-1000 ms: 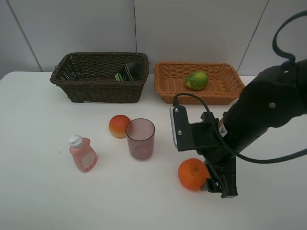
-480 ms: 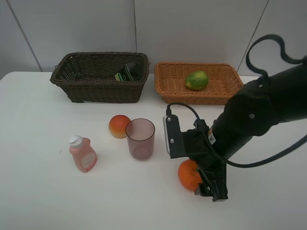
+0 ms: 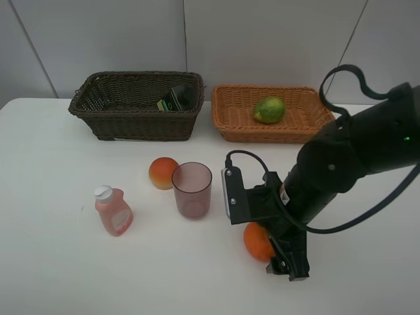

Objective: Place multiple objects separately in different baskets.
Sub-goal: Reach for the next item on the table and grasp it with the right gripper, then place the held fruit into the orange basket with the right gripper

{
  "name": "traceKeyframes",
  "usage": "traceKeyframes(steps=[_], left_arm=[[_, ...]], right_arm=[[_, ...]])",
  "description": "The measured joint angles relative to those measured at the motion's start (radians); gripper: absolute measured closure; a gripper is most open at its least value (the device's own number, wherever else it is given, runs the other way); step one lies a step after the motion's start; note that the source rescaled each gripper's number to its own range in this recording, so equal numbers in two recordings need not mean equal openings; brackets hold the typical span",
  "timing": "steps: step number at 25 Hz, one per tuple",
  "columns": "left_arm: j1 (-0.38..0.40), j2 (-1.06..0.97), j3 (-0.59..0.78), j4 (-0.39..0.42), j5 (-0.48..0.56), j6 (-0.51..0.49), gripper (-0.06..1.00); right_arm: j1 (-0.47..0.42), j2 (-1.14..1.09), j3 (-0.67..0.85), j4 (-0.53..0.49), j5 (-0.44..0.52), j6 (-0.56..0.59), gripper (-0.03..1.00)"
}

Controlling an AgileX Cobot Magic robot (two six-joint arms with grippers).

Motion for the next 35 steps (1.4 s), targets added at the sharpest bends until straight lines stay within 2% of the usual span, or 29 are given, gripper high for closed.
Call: traceKeyframes(steps=[3, 4, 5, 6, 7, 8, 26, 28, 31, 35], left_arm=[[0.000, 0.000, 0.000, 0.000, 0.000, 0.000, -0.06], [0.000, 0.000, 0.000, 0.000, 0.000, 0.000, -0.06], [0.000, 0.000, 0.000, 0.000, 0.000, 0.000, -0.06], [0.000, 0.000, 0.000, 0.000, 0.000, 0.000, -0.06], [0.000, 0.000, 0.000, 0.000, 0.000, 0.000, -0.06], [0.000, 0.000, 0.000, 0.000, 0.000, 0.000, -0.06], [0.000, 0.000, 0.000, 0.000, 0.000, 0.000, -0.06], [0.000, 0.000, 0.000, 0.000, 0.000, 0.000, -0.06], [0.000, 0.000, 0.000, 0.000, 0.000, 0.000, -0.06], [0.000, 0.000, 0.000, 0.000, 0.000, 0.000, -0.06]], right_arm=[[0.000, 0.000, 0.000, 0.000, -0.018, 0.000, -0.02], [0.000, 0.001, 0.000, 0.000, -0.024, 0.000, 0.01], [0.000, 0.003, 0.000, 0.000, -0.028, 0.000, 0.06], [0.000, 0.004, 0.000, 0.000, -0.031, 0.000, 0.16], [0.000, 0.008, 0.000, 0.001, -0.031, 0.000, 0.31], [0.000, 0.011, 0.000, 0.001, -0.032, 0.000, 0.33], [0.000, 0.012, -0.007, 0.010, -0.025, 0.000, 0.33], [0.000, 0.012, -0.035, 0.027, 0.019, 0.000, 0.33], [-0.001, 0.007, -0.114, 0.050, 0.138, 0.018, 0.33], [-0.006, 0.000, -0.248, 0.067, 0.297, 0.118, 0.33]])
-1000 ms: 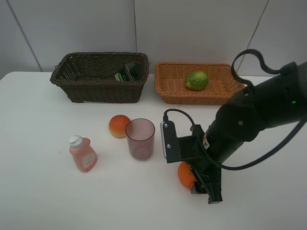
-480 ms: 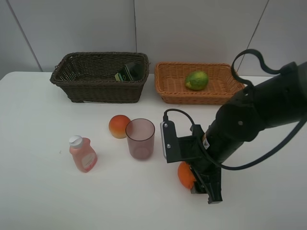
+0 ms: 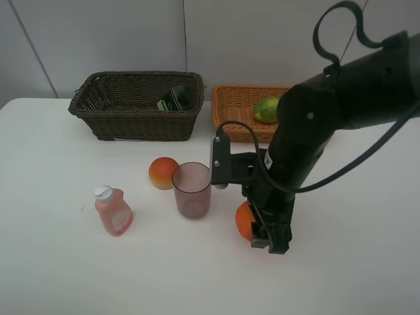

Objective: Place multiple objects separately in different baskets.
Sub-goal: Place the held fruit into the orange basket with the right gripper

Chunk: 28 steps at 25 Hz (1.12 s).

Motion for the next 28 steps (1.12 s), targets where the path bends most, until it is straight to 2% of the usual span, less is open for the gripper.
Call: traceKeyframes(steps=[3, 7, 13, 16, 21, 28], left_arm=[[0.000, 0.000, 0.000, 0.000, 0.000, 0.000, -0.06], [0.000, 0.000, 0.000, 0.000, 0.000, 0.000, -0.06], [0.000, 0.000, 0.000, 0.000, 0.000, 0.000, -0.06], [0.000, 0.000, 0.000, 0.000, 0.000, 0.000, -0.06], [0.000, 0.000, 0.000, 0.000, 0.000, 0.000, -0.06], [0.000, 0.000, 0.000, 0.000, 0.000, 0.000, -0.06]], right_arm=[[-0.027, 0.000, -0.094, 0.004, 0.072, 0.127, 0.33], [-0.090, 0.001, -0.212, 0.004, 0.135, 0.356, 0.33], [-0.209, 0.002, -0.368, 0.003, 0.173, 0.659, 0.33], [-0.273, 0.008, -0.440, 0.003, 0.187, 0.764, 0.33], [-0.352, 0.070, -0.551, 0.000, 0.247, 0.840, 0.33], [-0.384, 0.199, -0.702, -0.019, 0.252, 0.856, 0.33]])
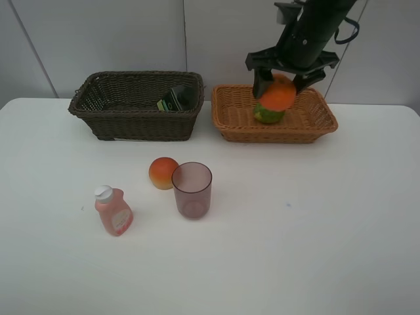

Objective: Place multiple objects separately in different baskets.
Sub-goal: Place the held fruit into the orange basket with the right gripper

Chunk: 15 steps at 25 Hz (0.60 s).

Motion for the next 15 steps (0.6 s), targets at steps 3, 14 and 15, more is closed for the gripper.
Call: traceKeyframes(steps=[3, 14, 15], left_arm=[[0.000, 0.000, 0.000, 0.000, 0.000, 0.000, -0.06], [0.000, 0.000, 0.000, 0.000, 0.000, 0.000, -0.06], [0.000, 0.000, 0.000, 0.000, 0.000, 0.000, -0.06]], right_arm=[[-0.003, 0.055, -0.047, -0.012, -0.035, 0.000, 0.33], [-0.086, 0.122, -0.064, -0.051, -0.144, 0.022, 0.33], [-0.097, 0.128, -0.065, -0.055, -0.147, 0.024, 0.33]])
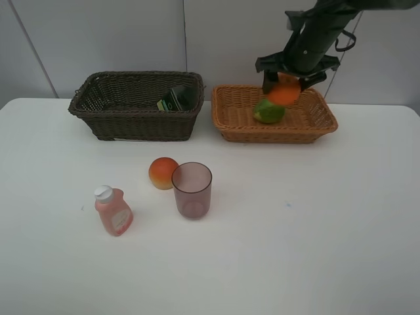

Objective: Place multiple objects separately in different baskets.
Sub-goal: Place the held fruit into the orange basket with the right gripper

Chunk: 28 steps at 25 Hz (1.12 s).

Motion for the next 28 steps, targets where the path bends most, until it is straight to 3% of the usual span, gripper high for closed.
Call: traceKeyframes(steps=[9, 20, 25, 28], left_arm=[[0.000, 0.000, 0.000, 0.000, 0.000, 0.000, -0.06], [0.000, 0.000, 0.000, 0.000, 0.000, 0.000, -0.06], [0.000, 0.000, 0.000, 0.000, 0.000, 0.000, -0.06], [0.000, 0.000, 0.000, 0.000, 0.000, 0.000, -0.06]], right_arm=[[-0.072, 0.091, -0.002, -0.027, -0.014, 0.000, 0.33], [-0.074, 0.104, -0.002, -0.070, -0.031, 0.000, 0.33], [-0.074, 0.101, -0.002, -0.070, -0.028, 0.000, 0.04], [-0.074, 0.084, -0.002, -0.070, -0.019, 0.000, -0.01]])
